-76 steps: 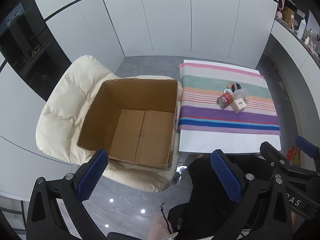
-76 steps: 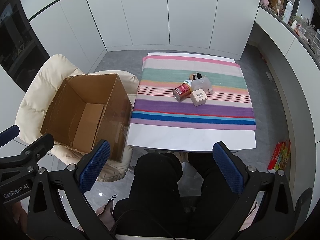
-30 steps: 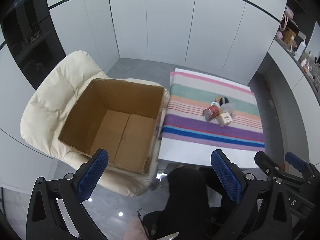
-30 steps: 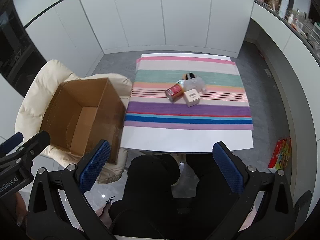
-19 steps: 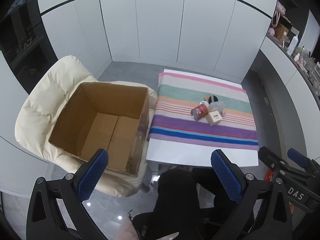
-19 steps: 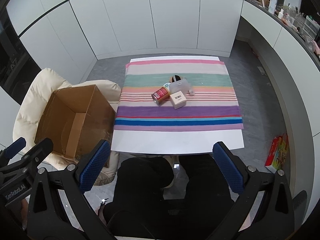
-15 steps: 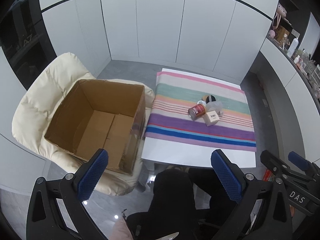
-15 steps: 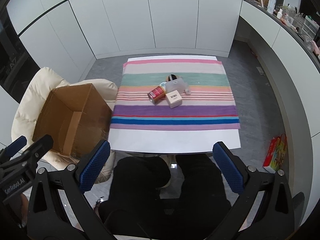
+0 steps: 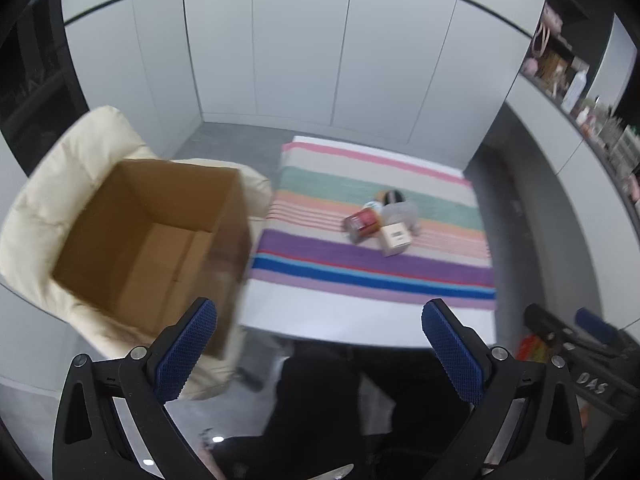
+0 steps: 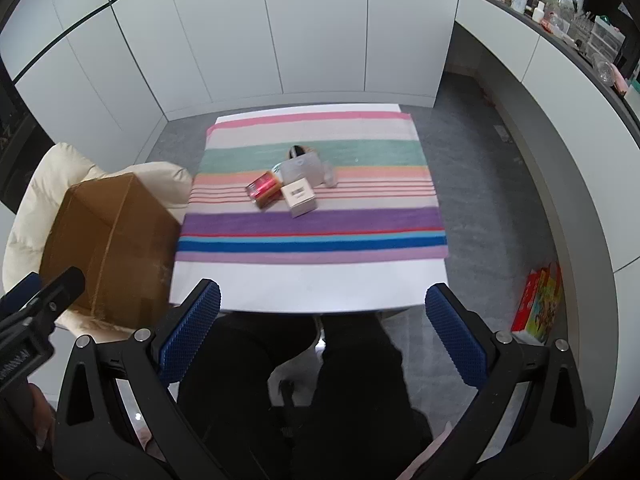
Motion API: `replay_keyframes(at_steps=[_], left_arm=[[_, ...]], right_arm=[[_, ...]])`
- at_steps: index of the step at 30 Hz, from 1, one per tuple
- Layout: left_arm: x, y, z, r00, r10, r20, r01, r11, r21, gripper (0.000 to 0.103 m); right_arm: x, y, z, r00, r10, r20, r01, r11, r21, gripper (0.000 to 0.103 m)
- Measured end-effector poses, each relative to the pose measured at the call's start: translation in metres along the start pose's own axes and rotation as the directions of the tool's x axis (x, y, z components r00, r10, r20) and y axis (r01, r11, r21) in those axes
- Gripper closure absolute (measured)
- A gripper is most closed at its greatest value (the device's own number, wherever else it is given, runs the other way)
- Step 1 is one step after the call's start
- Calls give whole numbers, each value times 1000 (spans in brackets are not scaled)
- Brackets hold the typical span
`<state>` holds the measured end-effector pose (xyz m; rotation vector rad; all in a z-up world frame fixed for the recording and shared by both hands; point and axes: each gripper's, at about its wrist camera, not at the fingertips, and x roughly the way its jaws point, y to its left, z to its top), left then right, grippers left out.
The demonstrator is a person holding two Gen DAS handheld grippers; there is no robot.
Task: Organize objects
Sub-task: 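Reach the left tool to the red can while the right tool reaches the white box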
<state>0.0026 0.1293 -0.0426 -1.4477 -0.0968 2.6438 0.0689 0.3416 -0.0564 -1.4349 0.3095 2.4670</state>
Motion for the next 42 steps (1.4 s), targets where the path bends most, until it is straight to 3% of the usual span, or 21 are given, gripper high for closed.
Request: replay_keyframes(at_steps=[7,10,13,18,20,22,24,30,34,39,40,42], left_arm=[[39,-8,10,999,-25,37,25,999,-19,0],[69,-15,18,996,79,35,-79,997,-3,0],[104,-31,27,990,134,44,-137,988,69,0],[177,-67,38,965,248,91,-264,922,283,0],[218,-75,40,977,210,32,-207,913,352,0],[247,-73,41,986,166,-22,-147,923,354,0],[280,-68,40,990,113,-89,-75,934,350,0],[340,-55,46,992,53,-114,-15,951,308,0],[361,-44,55,991,-1,-137,37,965,259,0],[375,-47,62,990,-11,-142,53,954,296,0],[376,-49,62,989,-17,-148,62,950,307,0],[380,-53,61,988,-24,-152,73,943,323,0]], right_arm=[[38,-22,9,998,-40,41,40,999,5,0],[57,-26,14,993,-62,97,63,998,-9,0],[87,-24,22,993,-26,112,36,996,-84,0],[136,-11,22,984,14,175,22,979,-200,0],[158,-4,22,981,-13,191,60,969,-239,0],[187,5,23,980,-61,189,114,951,-287,0],[211,10,22,982,-56,181,113,940,-322,0],[285,17,24,992,95,78,-61,932,-356,0],[323,28,27,990,134,42,-110,927,-359,0],[364,44,41,990,134,39,-113,932,-344,0],[371,46,44,990,133,36,-113,934,-339,2],[380,49,48,992,116,56,-90,938,-336,35]])
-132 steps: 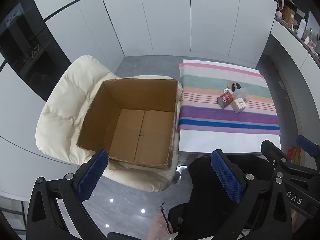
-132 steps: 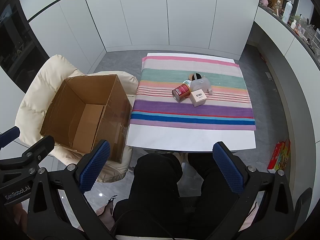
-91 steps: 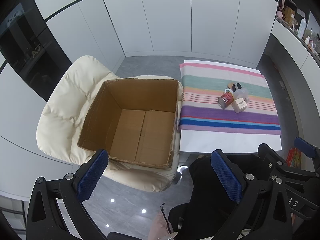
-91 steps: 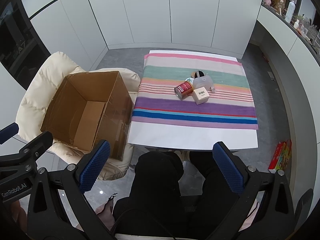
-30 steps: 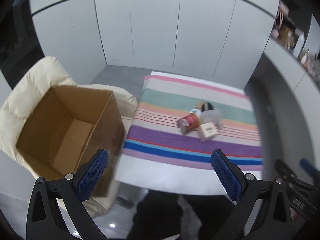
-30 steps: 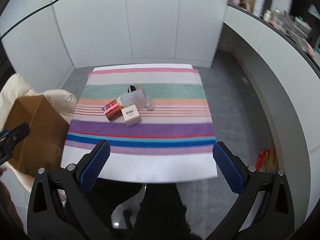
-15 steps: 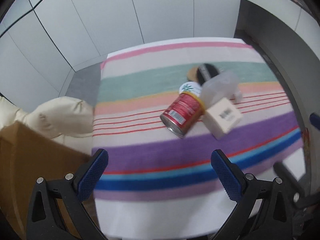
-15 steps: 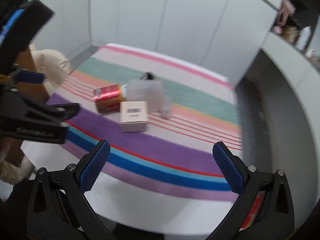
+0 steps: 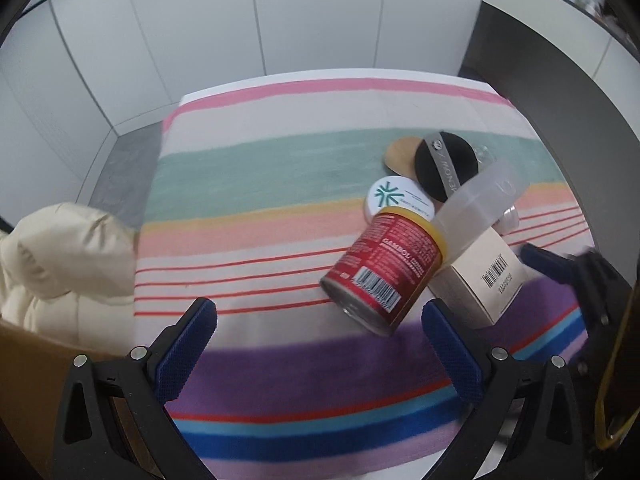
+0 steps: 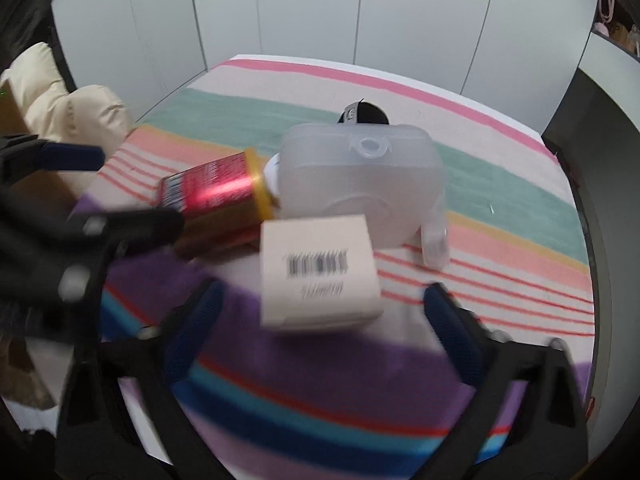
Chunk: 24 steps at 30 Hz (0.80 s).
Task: Organize objects
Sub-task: 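Reach the left tool to the red can while the right tool reaches the white box, then close the left tool on the red can while the right tool grips the white box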
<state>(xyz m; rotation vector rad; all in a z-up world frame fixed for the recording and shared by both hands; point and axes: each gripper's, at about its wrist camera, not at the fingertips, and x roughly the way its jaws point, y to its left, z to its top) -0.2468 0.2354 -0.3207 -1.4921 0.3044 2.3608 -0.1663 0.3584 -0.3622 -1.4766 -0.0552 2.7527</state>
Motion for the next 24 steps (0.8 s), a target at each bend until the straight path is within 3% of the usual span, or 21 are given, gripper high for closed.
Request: replay_keyframes(at_steps=[1,4,9,11,13,16,19,24], left_arm=[[3,-2,1,1000,-7,1,7,1000,10,0],[11,-9,6,1000,-22,5,22,999,23,0],[37,-29,23,997,-67,-38,69,997,37,1],[47,-36,27,997,-52,-59,55,997,53,19],[54,-42,27,996,-58,-65,62,996,62,25],[55,-44,24,993,-99,-61,101,994,32,43],[51,-42,22,995,-82,-64,82,997,-9,49],[41,-28,17,994,-66,-87,57,993,-99,49]], right_arm=[[3,-2,1,1000,-2,2,2,1000,2,48],[-3,-14,-3,999,30,31,-31,998,48,49],[-25,-40,-13,999,2,41,-7,993,119,49],[-27,-49,-16,999,7,32,-12,989,146,49],[-27,-55,-16,1000,-2,17,0,987,164,49],[-26,-62,-21,1000,-17,-8,18,982,190,49],[-25,-67,-23,999,-24,-29,29,975,220,49],[-29,-69,-20,999,-27,-38,35,971,237,49]])
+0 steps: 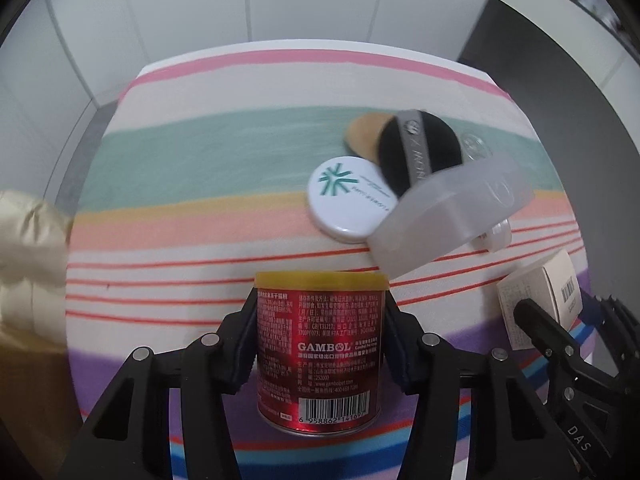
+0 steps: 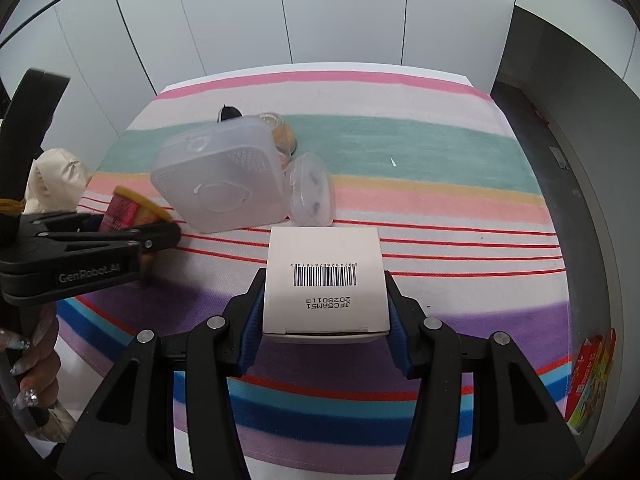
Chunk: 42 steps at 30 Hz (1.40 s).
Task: Organize objects
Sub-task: 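Close the left tool on the red can while the right tool grips the white box, then lift the red can with the left tool while the right tool lifts the white box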
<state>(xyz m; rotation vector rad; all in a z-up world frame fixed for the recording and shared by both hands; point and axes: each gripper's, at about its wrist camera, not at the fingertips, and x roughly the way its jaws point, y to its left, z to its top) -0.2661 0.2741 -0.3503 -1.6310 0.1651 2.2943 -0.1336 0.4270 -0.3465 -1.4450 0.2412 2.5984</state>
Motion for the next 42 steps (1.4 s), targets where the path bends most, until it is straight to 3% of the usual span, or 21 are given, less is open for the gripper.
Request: replay_keyframes(at_steps=[2,6,12,19,27,39,42], left_arm=[[-3,3,0,998,54,-9,-54,998,-17,49],[-11,7,1,996,85,-9,-85,996,-33,49],[-41,10,8,995,97,23,-95,993,-71,49],[-87,9,14,993,108,55,-104,992,-71,49],[-154,4,35,979,184,89,-179,982,-62,49],[-286,13,71,953,221,209,-203,974,-103,49],[-315,17,74,947,219,233,-198,974,-110,49]], right_arm=[[-2,4,4,1000,-11,0,11,1000,-1,49],[-6,5,11,999,-31,-18,31,1000,2,49],[-23,2,21,998,-54,-39,55,998,13,49],[-65,5,40,997,-75,-6,75,997,12,49],[-132,14,77,996,-83,37,82,996,23,49],[-231,24,144,990,-81,118,75,996,54,49],[-259,33,157,983,-109,147,106,994,31,49]])
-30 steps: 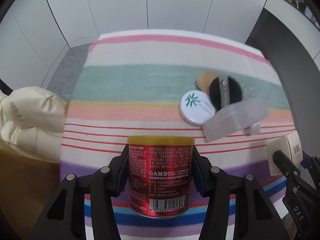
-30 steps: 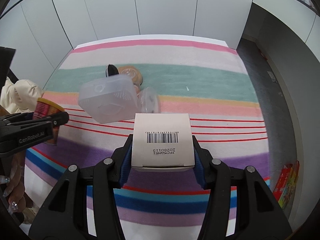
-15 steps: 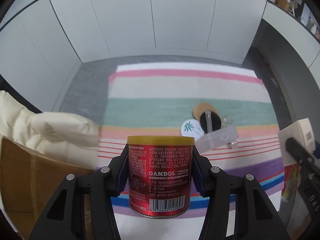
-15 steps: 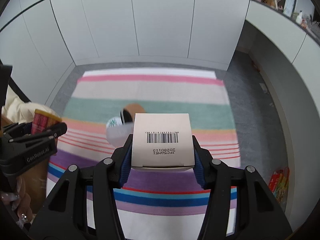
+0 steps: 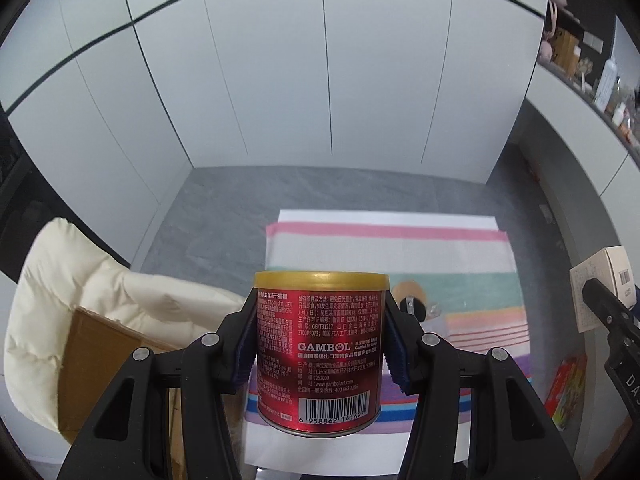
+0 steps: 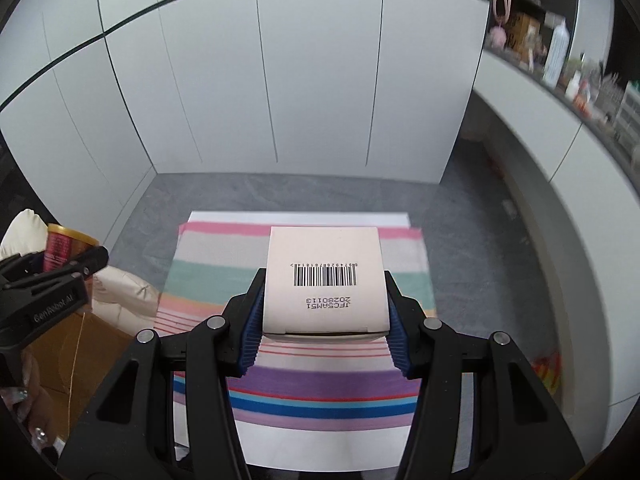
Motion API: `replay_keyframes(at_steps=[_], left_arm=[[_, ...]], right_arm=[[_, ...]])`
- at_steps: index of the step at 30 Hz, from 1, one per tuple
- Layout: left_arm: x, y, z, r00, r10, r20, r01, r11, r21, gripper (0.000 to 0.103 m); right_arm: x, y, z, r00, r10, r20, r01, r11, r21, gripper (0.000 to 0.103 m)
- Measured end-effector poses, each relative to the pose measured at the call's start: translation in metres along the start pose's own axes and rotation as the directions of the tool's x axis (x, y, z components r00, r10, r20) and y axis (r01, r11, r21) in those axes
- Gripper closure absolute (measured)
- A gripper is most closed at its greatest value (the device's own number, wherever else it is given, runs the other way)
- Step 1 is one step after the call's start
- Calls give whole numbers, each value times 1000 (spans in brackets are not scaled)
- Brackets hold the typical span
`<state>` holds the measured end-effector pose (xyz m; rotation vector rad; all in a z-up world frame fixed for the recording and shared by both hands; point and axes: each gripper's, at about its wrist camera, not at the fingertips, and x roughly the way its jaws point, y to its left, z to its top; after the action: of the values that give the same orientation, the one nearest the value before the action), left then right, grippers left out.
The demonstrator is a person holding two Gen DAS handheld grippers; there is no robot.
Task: Organize objects
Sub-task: 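Lift the red can with the left tool while the right tool lifts the white box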
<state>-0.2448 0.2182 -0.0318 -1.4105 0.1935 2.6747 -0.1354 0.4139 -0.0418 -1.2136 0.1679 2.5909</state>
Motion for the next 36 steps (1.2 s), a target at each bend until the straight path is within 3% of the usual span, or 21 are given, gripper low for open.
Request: replay_keyframes(at_steps=[6,15,26,36], left_arm=[[-55,7,10,997,38,74,-38,999,-5,49],[-126,7,21,992,17,123,-13,999,-36,49],[-144,8,17,991,35,129,-30,999,-41,49],[-145,7,-7,995,8,104,-6,1000,-20,49]], right_arm=[[-54,8,30,999,14,39,-13,1000,-10,49],[-113,8,42,997,32,76,-33,999,15,49],[-136,6,42,993,-18,119,18,1000,1,49],[-140,4,26,994,23,109,-23,1000,2,49]])
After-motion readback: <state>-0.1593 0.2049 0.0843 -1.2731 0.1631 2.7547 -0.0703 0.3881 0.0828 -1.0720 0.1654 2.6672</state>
